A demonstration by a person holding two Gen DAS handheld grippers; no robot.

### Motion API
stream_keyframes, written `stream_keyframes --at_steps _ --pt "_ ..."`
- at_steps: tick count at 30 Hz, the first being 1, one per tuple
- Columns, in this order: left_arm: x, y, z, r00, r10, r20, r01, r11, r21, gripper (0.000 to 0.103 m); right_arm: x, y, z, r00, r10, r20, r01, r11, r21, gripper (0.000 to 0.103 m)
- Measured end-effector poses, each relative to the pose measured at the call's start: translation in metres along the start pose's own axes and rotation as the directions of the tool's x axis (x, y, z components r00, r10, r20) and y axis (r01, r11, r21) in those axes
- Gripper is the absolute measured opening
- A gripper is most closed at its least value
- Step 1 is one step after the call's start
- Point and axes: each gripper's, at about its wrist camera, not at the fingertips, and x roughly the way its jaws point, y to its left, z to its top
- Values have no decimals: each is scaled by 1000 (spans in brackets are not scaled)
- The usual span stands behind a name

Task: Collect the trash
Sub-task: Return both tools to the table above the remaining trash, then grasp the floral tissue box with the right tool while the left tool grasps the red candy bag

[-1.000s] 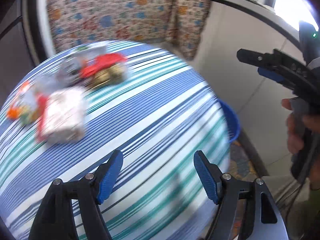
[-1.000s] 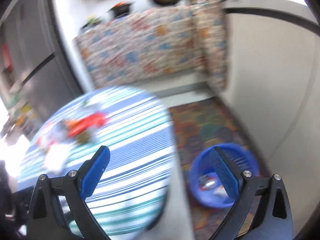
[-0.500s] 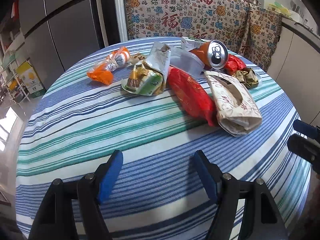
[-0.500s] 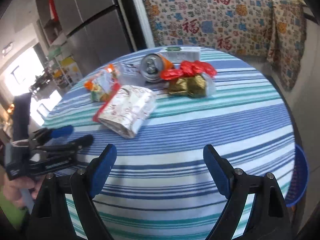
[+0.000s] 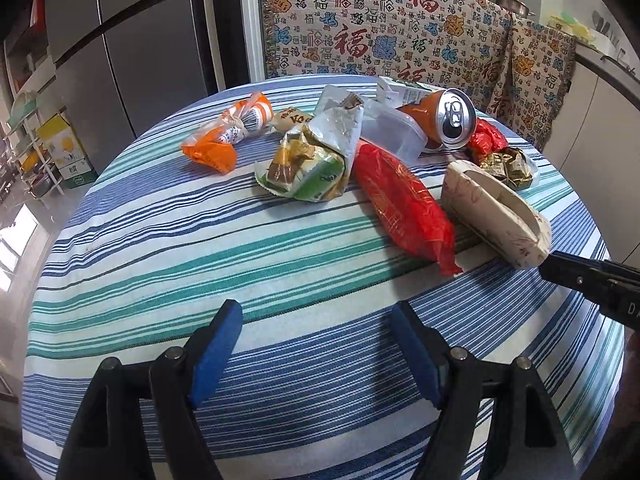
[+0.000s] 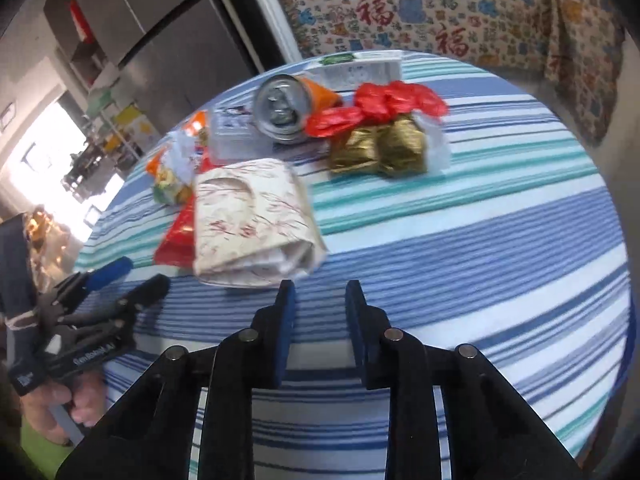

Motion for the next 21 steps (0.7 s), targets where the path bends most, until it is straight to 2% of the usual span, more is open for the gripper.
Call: stream_keyframes --at_steps 2,4,5,6,7,8,9,11,14,17,18,19,20,21 --pt "0 0 1 1000 0 -4 0 1000 1 82 -11 -13 -5 995 -96 19 97 995 -17 27" --pt "1 -4 1 1000 1 -12 -1 1000 6 88 -24 -11 -7 980 -186 65 191 979 -77 42" --pt "2 -6 2 1000 -1 -15 2 1000 10 91 -31 -6 -7 977 -187 101 198 974 -112 60" --pt "2 -7 2 1000 -1 -17 1 1000 13 92 -39 3 -7 976 -167 142 187 971 -148 66" --pt "2 -8 2 1000 -1 -18 1 1000 14 92 -46 14 -7 975 -129 179 163 968 -193 67" --pt "2 -7 3 1000 -5 -18 5 1000 12 92 -51 26 -6 975 -79 207 130 960 -249 74" --pt "2 -7 3 1000 -5 -18 6 1000 12 93 -53 41 -6 974 -42 223 112 944 -310 86" --pt "3 -7 2 1000 -6 -18 6 1000 12 93 -47 69 -7 975 -11 222 111 891 -441 93" --pt "3 -8 2 1000 -6 -18 6 1000 12 93 -22 97 -12 976 -44 214 164 795 -584 91" --pt "3 -8 2 1000 -6 -18 6 1000 13 93 2 108 -14 973 -73 221 202 732 -650 82" --pt "3 -8 2 1000 -6 -18 6 1000 13 93 12 106 -11 974 -91 207 207 727 -654 71" --pt "3 -8 2 1000 -6 -18 6 1000 13 93 21 102 -8 979 -97 181 192 739 -646 62" --pt "3 -8 2 1000 -6 -18 6 1000 12 93 25 96 -4 980 -101 174 188 766 -615 58" --pt "3 -8 2 1000 -6 -18 6 1000 12 93 23 86 2 983 -78 164 158 816 -556 55"
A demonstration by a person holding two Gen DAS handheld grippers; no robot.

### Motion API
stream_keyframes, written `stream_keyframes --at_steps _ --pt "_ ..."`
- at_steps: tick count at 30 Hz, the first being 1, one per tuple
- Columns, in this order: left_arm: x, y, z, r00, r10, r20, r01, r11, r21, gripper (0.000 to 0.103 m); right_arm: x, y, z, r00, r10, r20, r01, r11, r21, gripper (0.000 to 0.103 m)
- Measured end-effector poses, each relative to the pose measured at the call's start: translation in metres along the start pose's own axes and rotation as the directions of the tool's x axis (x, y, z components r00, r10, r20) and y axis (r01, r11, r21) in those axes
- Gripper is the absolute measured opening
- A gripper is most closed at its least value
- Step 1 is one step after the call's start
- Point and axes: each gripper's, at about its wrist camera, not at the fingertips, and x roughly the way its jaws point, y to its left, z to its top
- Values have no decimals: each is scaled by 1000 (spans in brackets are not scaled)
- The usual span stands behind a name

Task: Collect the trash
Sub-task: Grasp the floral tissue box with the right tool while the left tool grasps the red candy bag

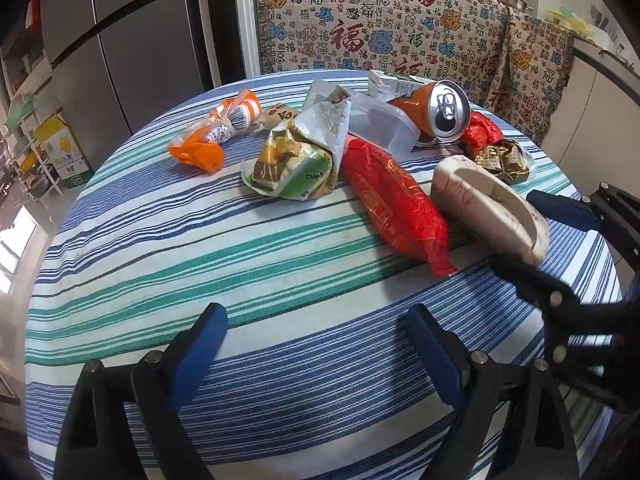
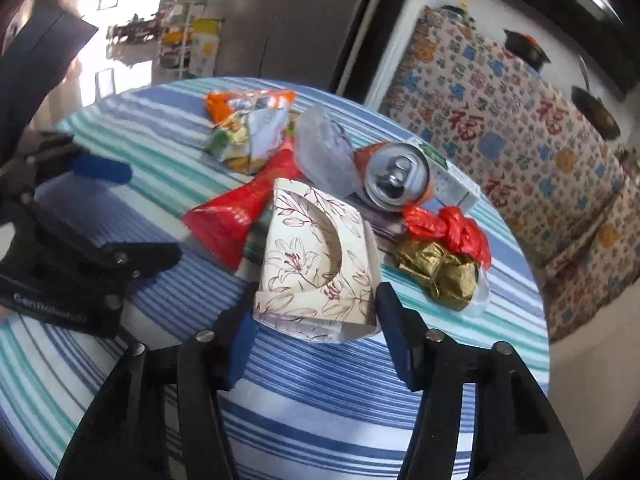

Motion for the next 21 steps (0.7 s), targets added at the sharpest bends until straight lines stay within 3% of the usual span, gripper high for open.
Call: stream_keyframes --at_steps 2,5,7,9,11,13,16,18,21 --pt "0 0 0 1000 0 0 0 1000 0 93 -6 -30 -2 996 91 3 -90 975 204 53" --pt "0 0 0 1000 0 0 0 1000 0 93 -24 -79 -16 971 233 53 -227 832 506 53" --pt "0 0 0 1000 0 0 0 1000 0 93 -34 -100 -29 965 257 45 -231 763 604 53" --pt "0 0 0 1000 1 0 -1 1000 0 93 -38 -108 -41 974 225 2 -178 764 621 54" --pt "0 0 0 1000 1 1 -1 1000 0 93 -38 -105 -49 983 171 -62 -103 801 589 54" --pt "-1 0 -1 1000 -5 -7 5 1000 2 93 -39 -97 -55 984 155 -83 -82 825 559 54" --pt "-16 0 0 994 -105 28 106 994 -20 93 -40 -93 -57 987 137 -85 -71 843 534 55" --pt "-23 -6 8 985 -166 49 168 985 -33 93 -41 -92 -61 989 116 -93 -51 852 522 63" --pt "-13 -27 31 984 -179 23 180 984 -19 93 -45 -91 -65 991 92 -100 -27 858 513 68"
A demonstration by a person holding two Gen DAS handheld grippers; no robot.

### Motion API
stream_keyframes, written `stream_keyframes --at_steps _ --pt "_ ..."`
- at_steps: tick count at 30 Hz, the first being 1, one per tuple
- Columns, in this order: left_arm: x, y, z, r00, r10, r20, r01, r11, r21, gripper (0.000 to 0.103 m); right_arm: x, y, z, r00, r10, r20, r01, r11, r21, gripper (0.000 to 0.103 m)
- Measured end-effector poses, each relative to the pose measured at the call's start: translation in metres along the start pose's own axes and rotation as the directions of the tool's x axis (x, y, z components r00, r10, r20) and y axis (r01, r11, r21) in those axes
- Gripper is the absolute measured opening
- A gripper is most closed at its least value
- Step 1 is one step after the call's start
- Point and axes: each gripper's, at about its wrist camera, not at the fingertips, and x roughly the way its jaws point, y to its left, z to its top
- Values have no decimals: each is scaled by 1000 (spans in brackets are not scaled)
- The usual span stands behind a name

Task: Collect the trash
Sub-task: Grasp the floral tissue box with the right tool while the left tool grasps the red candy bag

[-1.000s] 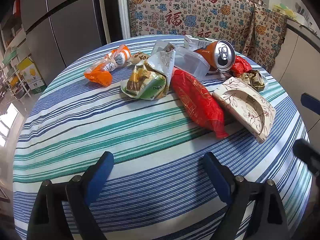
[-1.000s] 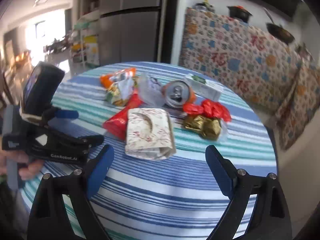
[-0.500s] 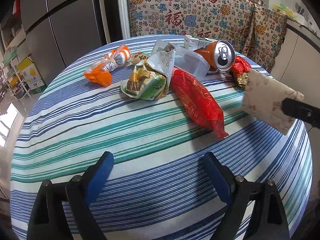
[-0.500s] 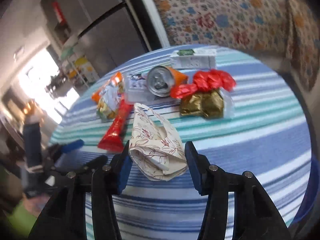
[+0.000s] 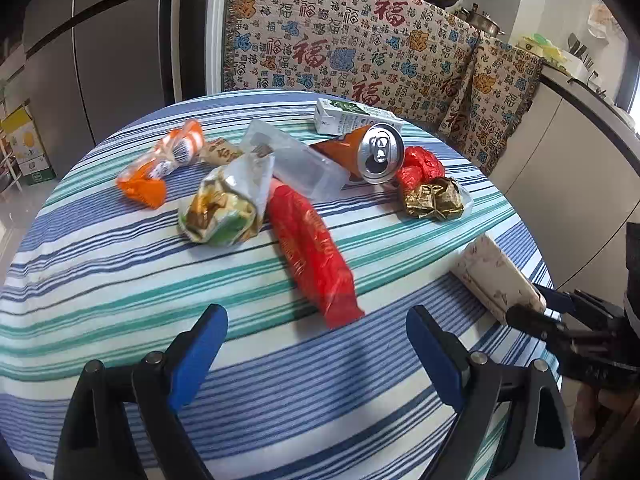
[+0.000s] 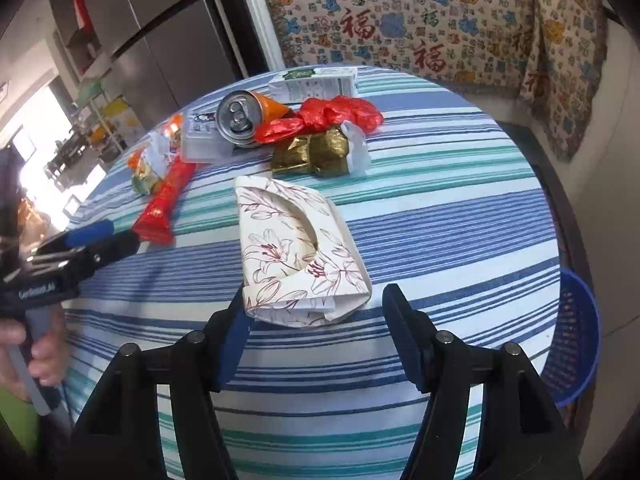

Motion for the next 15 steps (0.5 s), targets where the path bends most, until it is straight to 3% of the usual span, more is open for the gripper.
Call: stream_keyframes --at_steps 2,3,4,5,8,13,15 --pt "15 -9 9 999 39 -24 -39 999 11 92 -5 0 0 1000 -13 14 13 1000 -10 72" --pt "21 -11 10 998 50 -29 -49 999 14 80 -7 0 1 999 -20 27 20 1000 -17 76" --pt "25 -12 12 998 54 -32 -53 998 21 68 -11 1 2 999 -26 42 27 999 -30 78" --pt "29 -13 12 997 56 -50 -55 998 35 33 -14 2 3 998 -25 57 28 998 -50 80" --pt "25 -10 5 998 40 -45 -37 998 55 30 -17 10 4 998 -3 57 10 993 -122 82" --pt "-6 -13 -25 986 -111 -123 128 981 144 30 -15 34 5 999 8 32 1 959 -284 83" --pt "-15 -18 -35 988 -85 -128 110 973 201 32 -12 47 5 999 11 35 1 942 -336 83"
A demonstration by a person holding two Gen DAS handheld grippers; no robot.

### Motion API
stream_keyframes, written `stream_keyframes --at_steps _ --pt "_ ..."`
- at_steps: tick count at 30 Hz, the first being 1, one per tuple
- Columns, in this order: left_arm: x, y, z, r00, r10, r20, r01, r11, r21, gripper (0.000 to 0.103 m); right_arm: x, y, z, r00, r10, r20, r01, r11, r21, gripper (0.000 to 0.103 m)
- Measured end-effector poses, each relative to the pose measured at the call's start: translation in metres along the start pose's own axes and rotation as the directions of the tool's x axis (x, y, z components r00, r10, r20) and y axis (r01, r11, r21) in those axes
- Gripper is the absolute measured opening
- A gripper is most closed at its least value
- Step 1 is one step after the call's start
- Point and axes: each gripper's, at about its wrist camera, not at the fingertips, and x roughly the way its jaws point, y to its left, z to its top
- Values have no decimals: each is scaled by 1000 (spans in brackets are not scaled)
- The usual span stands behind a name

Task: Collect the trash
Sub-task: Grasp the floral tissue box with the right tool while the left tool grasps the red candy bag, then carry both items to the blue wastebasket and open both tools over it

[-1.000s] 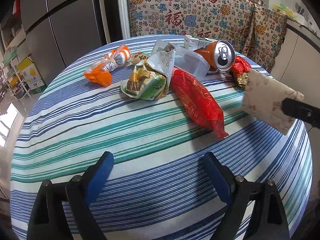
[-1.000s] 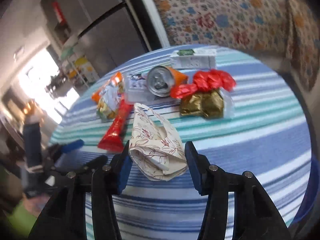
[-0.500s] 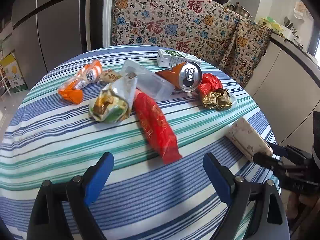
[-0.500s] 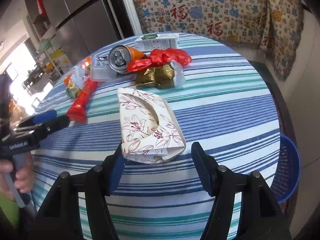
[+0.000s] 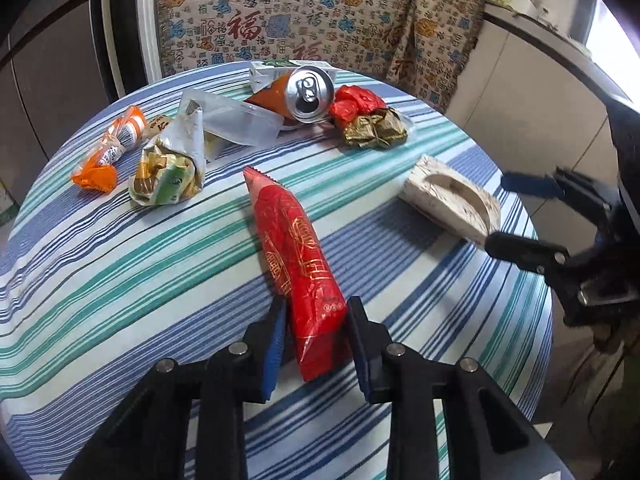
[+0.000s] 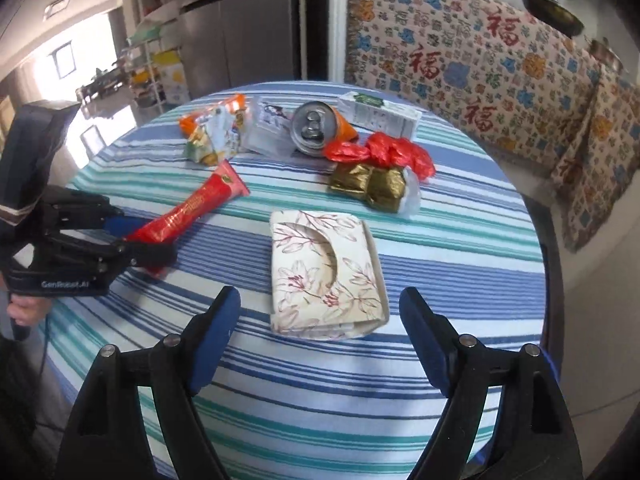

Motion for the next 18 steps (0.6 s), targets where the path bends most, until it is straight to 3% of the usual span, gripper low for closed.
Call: stream_keyframes --at_steps 2,4,5,6,8,10,12,14,18 --pt "-4 -2 -4 1000 13 6 -13 1000 17 36 9 12 2 1000 -9 -13 8 998 -60 82" --pt "-6 -2 -4 1000 24 20 -24 1000 13 45 20 13 3 998 -44 -42 41 997 -66 72" --pt "-7 -3 -5 999 31 27 -31 1000 4 52 25 6 4 997 -49 -59 48 999 -22 52" --pt "-8 -1 -3 999 37 35 -37 999 -7 56 27 -6 4 997 -24 -68 28 998 58 45" --pt "-7 2 1 999 36 40 -35 999 -31 56 27 -36 1 998 21 -54 -8 972 235 46" --pt "-5 6 6 999 34 41 -32 998 -53 56 23 -58 -2 999 -11 -48 25 950 310 46" --pt "-2 10 10 999 34 38 -32 997 -68 56 13 -65 -1 1000 -14 -17 19 949 314 55" --pt "4 14 15 999 40 27 -37 996 -79 56 6 -63 1 1000 26 6 -26 954 300 75" --pt "12 17 18 999 39 1 -39 996 -83 56 8 -65 -1 1000 -6 -19 11 952 305 77"
